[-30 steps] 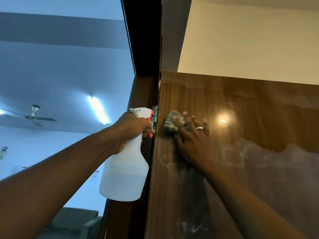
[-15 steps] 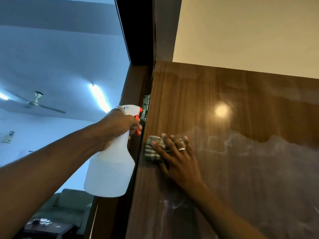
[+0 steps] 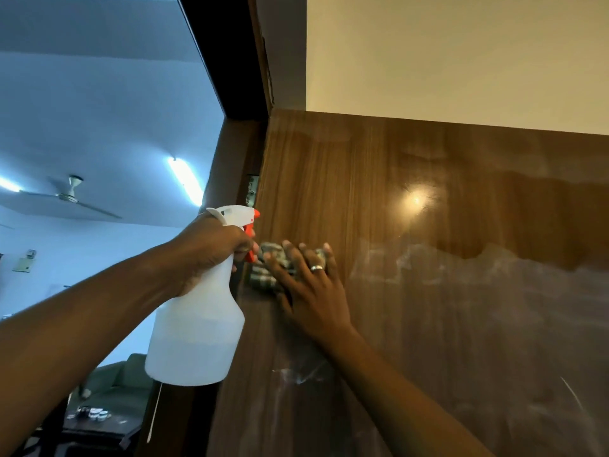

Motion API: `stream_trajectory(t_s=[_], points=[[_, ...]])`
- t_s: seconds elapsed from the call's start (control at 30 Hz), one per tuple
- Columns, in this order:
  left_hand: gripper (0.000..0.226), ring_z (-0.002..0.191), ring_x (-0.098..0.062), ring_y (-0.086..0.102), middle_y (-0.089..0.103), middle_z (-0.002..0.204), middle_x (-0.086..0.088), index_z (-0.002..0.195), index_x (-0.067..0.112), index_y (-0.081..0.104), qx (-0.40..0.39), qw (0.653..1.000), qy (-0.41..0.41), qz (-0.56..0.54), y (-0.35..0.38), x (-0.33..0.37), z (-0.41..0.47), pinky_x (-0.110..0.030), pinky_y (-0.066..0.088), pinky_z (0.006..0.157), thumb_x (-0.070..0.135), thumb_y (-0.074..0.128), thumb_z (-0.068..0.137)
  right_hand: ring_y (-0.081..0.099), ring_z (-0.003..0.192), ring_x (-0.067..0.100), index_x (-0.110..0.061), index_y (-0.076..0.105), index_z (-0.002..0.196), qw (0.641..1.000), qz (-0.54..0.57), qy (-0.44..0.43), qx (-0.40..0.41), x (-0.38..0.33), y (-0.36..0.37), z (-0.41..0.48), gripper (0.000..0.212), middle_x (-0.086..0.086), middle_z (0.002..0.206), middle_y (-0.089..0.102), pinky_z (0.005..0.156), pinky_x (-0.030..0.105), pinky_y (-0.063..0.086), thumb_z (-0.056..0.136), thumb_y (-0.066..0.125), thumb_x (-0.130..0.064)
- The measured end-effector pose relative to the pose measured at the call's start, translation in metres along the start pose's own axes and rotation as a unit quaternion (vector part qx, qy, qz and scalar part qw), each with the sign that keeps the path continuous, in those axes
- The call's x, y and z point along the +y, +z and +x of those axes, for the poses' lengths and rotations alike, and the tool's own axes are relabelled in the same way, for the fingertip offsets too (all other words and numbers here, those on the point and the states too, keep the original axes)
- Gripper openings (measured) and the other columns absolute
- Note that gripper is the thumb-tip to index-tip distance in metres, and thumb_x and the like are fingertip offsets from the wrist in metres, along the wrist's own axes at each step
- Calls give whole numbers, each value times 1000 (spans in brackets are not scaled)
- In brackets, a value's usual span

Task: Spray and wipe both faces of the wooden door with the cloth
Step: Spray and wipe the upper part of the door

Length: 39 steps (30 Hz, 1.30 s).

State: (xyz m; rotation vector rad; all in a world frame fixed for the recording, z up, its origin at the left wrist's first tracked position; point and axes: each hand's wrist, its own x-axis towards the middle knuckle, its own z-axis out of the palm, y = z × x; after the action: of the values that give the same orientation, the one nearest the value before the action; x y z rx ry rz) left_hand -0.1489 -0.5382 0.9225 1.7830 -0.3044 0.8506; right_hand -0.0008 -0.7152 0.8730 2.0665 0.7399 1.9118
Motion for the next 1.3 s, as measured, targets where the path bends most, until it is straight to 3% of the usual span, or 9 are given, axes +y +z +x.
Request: stream_trajectory(t_s=[0.17,0.3,0.43,0.6,0.8,1.0,1.1,1.17,1.3], points=[[21,98,-37,64,66,100,-22,100,2,62,-13,1000,4,-24,23,5,-8,-41,52,77,2,56,80,25,147,32,-39,25,153,992,1,128,16,80,-9,-40,59,5,162,22,119,59,6,96,36,-51],[19,97,-36,64,66,101,-21,97,6,62,-20,1000,11,-14,39,14,-8,-46,54,82,5,59,79,14,150,28,-40,12,156,971,-6,236,33,113,-29,6,59,2,164,15,119,57,-6,100,28,-53],[25,96,-33,64,66,100,-20,94,12,63,-35,999,18,-26,55,27,-5,-42,53,79,10,61,70,21,148,29,-39,22,153,985,-5,170,20,92,-24,18,59,3,162,22,119,60,-2,98,34,-53],[31,90,-29,62,63,99,-17,104,8,57,-32,999,2,-24,78,32,-7,-39,55,75,12,62,73,19,149,30,-36,22,155,998,-18,61,-8,105,-18,-75,62,5,163,20,121,55,3,97,37,-51],[13,92,-30,63,66,98,-17,90,13,61,-45,999,8,-19,104,26,-14,-41,55,76,9,63,77,11,151,26,-40,11,155,961,-25,275,9,177,-42,-59,59,3,164,15,119,56,-6,99,25,-53],[17,96,-33,64,68,100,-18,94,9,65,-53,998,18,-14,137,38,-13,-49,53,88,7,61,78,16,149,30,-37,18,156,992,-14,127,0,161,-39,-53,61,4,163,18,119,58,0,99,34,-51],[11,88,-26,62,66,96,-14,92,10,63,-43,999,8,-21,153,42,-18,-36,55,72,7,59,82,15,150,28,-38,16,156,997,-17,72,-24,175,-35,-116,63,3,164,15,121,56,2,98,36,-49],[13,81,-22,57,60,93,-12,97,10,58,-42,999,6,-22,167,43,-21,-29,49,63,7,59,85,11,151,25,-40,16,155,990,-8,139,-20,195,-39,-143,62,0,165,14,121,54,-1,96,35,-48],[23,82,-23,56,57,90,-10,104,11,50,-50,998,-5,-30,187,46,-22,-32,50,71,7,61,85,9,150,25,-41,10,156,953,-7,302,-11,236,-59,-116,61,1,164,12,119,55,-7,99,31,-47]])
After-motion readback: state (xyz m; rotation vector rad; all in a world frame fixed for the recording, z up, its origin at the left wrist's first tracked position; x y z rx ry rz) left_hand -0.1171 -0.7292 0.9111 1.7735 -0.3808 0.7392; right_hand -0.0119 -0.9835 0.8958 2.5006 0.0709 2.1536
